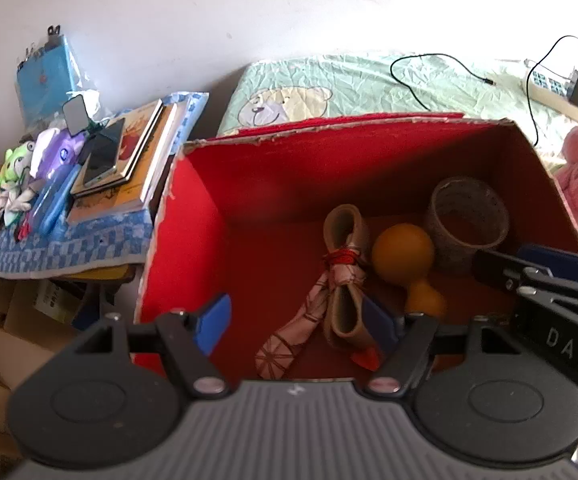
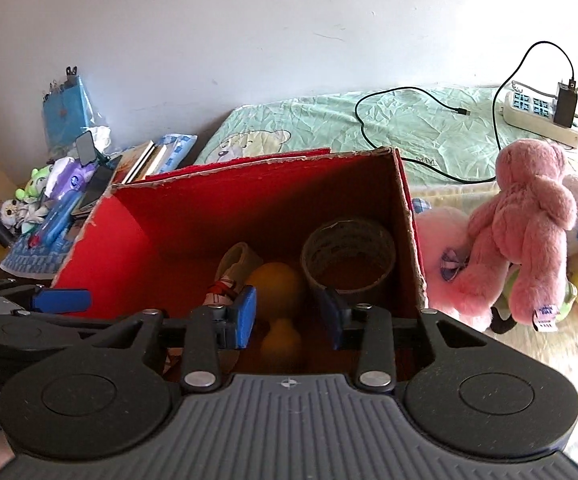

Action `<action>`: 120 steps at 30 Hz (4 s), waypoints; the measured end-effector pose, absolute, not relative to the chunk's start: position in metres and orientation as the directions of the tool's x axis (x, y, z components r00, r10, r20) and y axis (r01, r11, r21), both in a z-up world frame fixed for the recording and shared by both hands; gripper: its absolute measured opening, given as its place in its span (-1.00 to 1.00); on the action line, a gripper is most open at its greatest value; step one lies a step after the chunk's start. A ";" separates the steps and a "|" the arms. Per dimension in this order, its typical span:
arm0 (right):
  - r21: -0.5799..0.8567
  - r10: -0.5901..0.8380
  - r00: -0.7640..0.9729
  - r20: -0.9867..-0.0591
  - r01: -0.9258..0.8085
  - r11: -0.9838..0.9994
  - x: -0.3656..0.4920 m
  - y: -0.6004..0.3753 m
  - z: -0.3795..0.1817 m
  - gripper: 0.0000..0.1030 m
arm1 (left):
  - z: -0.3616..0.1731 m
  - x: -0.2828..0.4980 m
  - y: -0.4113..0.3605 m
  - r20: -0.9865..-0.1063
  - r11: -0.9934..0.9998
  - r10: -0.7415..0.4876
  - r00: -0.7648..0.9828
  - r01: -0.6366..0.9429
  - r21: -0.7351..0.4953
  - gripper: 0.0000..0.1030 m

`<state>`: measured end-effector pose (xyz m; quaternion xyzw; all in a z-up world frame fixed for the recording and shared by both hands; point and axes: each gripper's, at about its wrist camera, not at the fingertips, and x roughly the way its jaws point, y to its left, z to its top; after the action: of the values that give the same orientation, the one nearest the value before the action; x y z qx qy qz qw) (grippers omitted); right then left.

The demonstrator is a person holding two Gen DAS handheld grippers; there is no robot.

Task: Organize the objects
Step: 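Withdraw the right gripper out of the box toward the red gift box, then close the right gripper on the red gold-printed gift box, then lift the red gift box up with the right gripper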

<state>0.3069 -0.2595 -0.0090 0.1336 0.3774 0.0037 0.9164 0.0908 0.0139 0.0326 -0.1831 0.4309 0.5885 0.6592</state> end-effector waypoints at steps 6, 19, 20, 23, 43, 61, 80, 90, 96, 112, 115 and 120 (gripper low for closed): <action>0.261 0.136 0.727 -0.673 0.062 0.963 0.292 -0.262 -0.001 -0.25 | 0.041 0.091 -0.002 -0.760 0.192 0.646 -0.073 -0.948 0.254 0.71; 0.298 0.236 0.745 -0.624 -0.052 0.953 0.254 -0.266 0.016 -0.25 | 0.059 0.089 -0.048 -0.722 0.066 0.677 -0.141 -0.966 0.251 0.79; 0.304 0.247 0.741 -0.624 -0.061 0.951 0.251 -0.266 0.016 -0.25 | 0.058 0.088 -0.051 -0.725 0.058 0.673 -0.146 -0.967 0.248 0.79; 0.321 0.278 0.727 -0.628 -0.083 0.944 0.245 -0.267 0.013 -0.25 | 0.054 0.087 -0.061 -0.730 0.033 0.663 -0.164 -0.968 0.247 0.79; 0.531 0.482 0.525 -0.702 -0.065 0.845 0.220 -0.261 -0.043 -0.25 | -0.010 0.061 -0.100 -0.839 -0.051 0.498 -0.219 -0.973 0.224 0.84; 0.602 0.490 0.474 -0.732 0.113 0.790 0.245 -0.233 -0.058 -0.19 | -0.046 0.030 -0.073 -0.904 0.089 0.410 -0.124 -0.981 0.174 0.99; 0.569 0.481 0.393 -0.784 0.144 0.810 0.266 -0.200 -0.079 -0.03 | -0.075 0.013 -0.057 -0.963 0.151 0.268 -0.014 -0.987 0.057 0.90; 0.630 0.541 0.366 -0.757 0.194 0.752 0.262 -0.217 -0.094 0.16 | -0.075 0.024 -0.063 -0.955 0.195 0.294 -0.044 -0.975 0.105 0.60; 0.635 0.548 0.366 -0.752 0.179 0.752 0.255 -0.224 -0.091 0.15 | -0.076 0.028 -0.066 -0.954 0.187 0.297 -0.047 -0.977 0.106 0.59; 0.625 0.547 0.356 -0.758 0.158 0.764 0.246 -0.233 -0.082 0.11 | -0.076 0.056 -0.081 -0.952 0.174 0.302 -0.053 -0.979 0.110 0.58; 0.623 0.543 0.360 -0.759 0.159 0.766 0.245 -0.238 -0.082 0.11 | -0.076 0.066 -0.084 -0.952 0.181 0.302 -0.050 -0.978 0.109 0.58; 0.619 0.530 0.375 -0.760 0.173 0.766 0.237 -0.254 -0.079 0.11 | -0.077 0.089 -0.087 -0.951 0.209 0.307 -0.039 -0.972 0.108 0.58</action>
<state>0.2373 -0.2543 -0.0794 0.3218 0.5465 0.1167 0.7643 0.0893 -0.0870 -0.0771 -0.3396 0.4896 0.5291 0.6041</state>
